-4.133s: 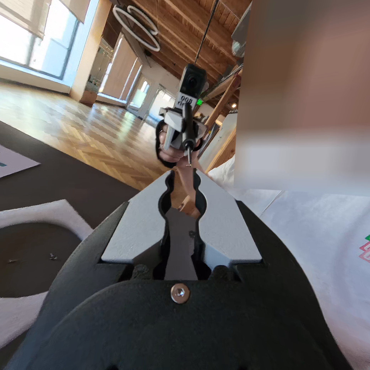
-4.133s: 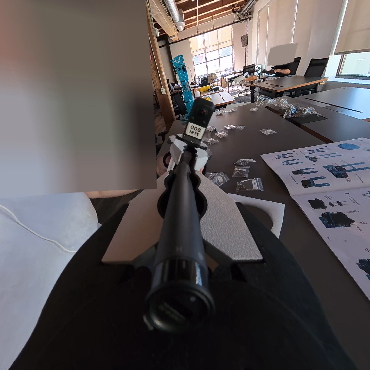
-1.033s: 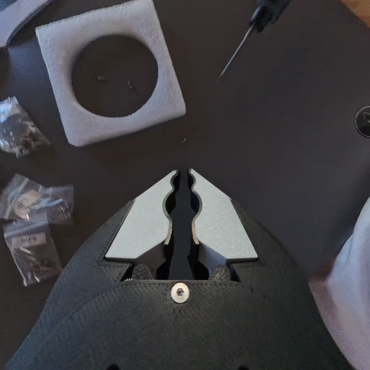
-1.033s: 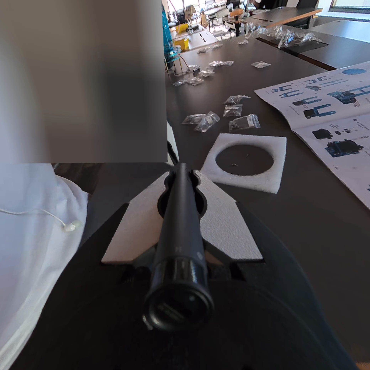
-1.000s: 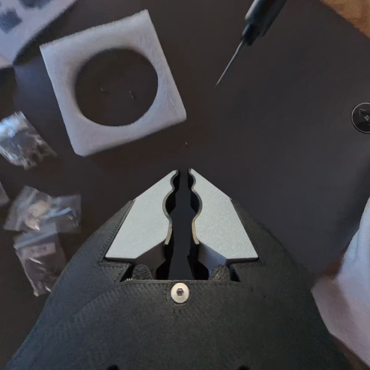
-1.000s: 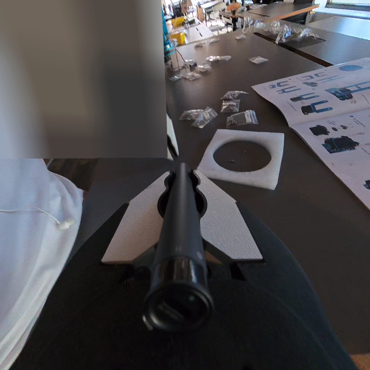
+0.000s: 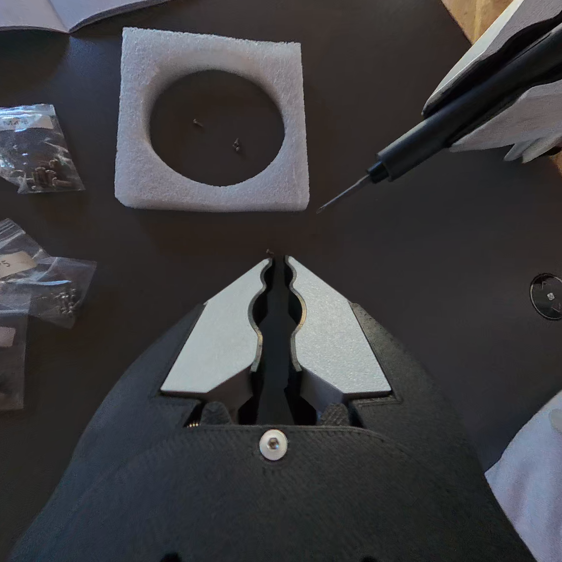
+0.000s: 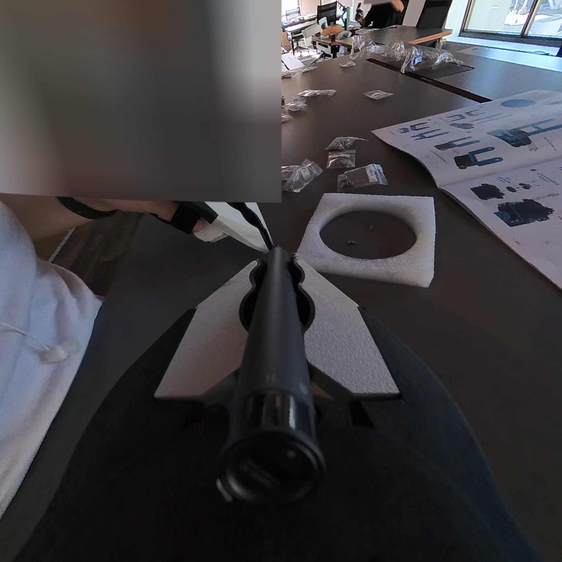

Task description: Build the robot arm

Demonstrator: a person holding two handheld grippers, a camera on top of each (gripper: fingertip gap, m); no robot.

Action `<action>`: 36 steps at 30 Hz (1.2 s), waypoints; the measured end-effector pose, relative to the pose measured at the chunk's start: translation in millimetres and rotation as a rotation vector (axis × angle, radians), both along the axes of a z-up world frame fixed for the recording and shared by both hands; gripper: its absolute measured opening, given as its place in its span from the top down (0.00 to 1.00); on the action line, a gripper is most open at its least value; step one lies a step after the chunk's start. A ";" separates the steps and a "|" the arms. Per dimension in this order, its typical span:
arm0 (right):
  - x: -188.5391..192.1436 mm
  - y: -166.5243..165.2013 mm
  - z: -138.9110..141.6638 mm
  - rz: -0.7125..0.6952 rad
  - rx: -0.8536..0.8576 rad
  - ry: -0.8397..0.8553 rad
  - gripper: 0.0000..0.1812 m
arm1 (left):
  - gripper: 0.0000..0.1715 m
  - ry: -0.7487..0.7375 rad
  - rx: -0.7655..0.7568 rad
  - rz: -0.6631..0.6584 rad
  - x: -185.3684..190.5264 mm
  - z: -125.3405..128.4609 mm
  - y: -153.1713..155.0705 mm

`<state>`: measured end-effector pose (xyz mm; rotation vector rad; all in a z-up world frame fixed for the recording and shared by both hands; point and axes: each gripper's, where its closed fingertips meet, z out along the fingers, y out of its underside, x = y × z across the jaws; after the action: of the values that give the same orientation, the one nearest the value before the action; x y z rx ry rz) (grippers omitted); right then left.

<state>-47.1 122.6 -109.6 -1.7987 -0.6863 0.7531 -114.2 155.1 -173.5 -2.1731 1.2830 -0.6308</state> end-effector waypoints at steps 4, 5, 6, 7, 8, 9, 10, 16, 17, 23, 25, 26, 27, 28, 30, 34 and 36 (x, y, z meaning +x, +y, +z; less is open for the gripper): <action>-1.1 -1.8 2.9 0.025 0.009 0.001 0.90 | 0.96 0.009 0.002 0.025 -0.4 0.0 1.7; -1.4 -2.0 3.6 0.029 0.013 0.003 0.90 | 0.95 0.008 0.009 0.032 0.2 0.1 3.5; -1.4 -2.4 4.3 0.033 0.016 0.005 0.90 | 0.95 0.012 0.015 0.035 0.8 0.0 4.7; -1.5 -2.7 4.8 0.037 0.017 0.008 0.90 | 0.95 0.016 0.021 0.036 1.8 0.0 5.4; -1.0 -2.8 5.0 0.038 0.019 0.009 0.90 | 0.95 0.019 0.027 0.035 2.8 -0.2 6.1; -0.3 -3.0 5.1 0.039 0.019 0.010 0.90 | 0.96 0.022 0.037 0.037 3.7 -0.4 7.2; 0.5 -3.1 5.1 0.039 0.019 0.012 0.90 | 0.96 0.027 0.044 0.037 4.7 -0.4 7.6; 2.7 -5.4 6.4 0.042 0.020 0.026 0.90 | 0.96 0.064 0.096 0.042 7.2 -1.1 7.9; 2.6 -5.9 6.6 0.044 0.020 0.027 0.90 | 0.96 0.071 0.111 0.041 7.0 -1.2 7.4; 1.4 -7.8 8.5 0.056 0.028 0.039 0.91 | 0.93 0.065 0.141 0.081 3.0 -1.2 4.9; 1.5 -8.1 8.6 0.059 0.028 0.045 0.90 | 0.96 0.056 0.140 0.095 2.0 -1.1 6.9; 1.7 -8.1 8.3 0.060 0.028 0.045 0.90 | 0.97 0.055 0.137 0.099 2.1 -1.2 7.8; 1.8 -8.3 7.9 0.061 0.027 0.044 0.90 | 0.98 0.051 0.132 0.102 3.0 -1.0 8.4; 2.2 -8.4 7.7 0.062 0.026 0.043 0.90 | 0.98 0.046 0.130 0.101 4.3 -1.1 8.6; 3.0 -8.5 7.2 0.063 0.026 0.041 0.90 | 0.97 0.044 0.135 0.092 6.9 -1.0 8.6; 4.3 -9.0 7.0 0.065 0.028 0.039 0.90 | 0.96 0.042 0.150 0.082 8.0 -1.1 7.5; 4.7 -9.0 7.8 0.066 0.032 0.041 0.90 | 0.96 0.030 0.130 0.097 7.9 -0.9 7.6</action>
<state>-42.4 113.6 -101.9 -1.7345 -0.7293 0.8162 -106.3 162.6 -174.4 -2.1305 1.1920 -0.4648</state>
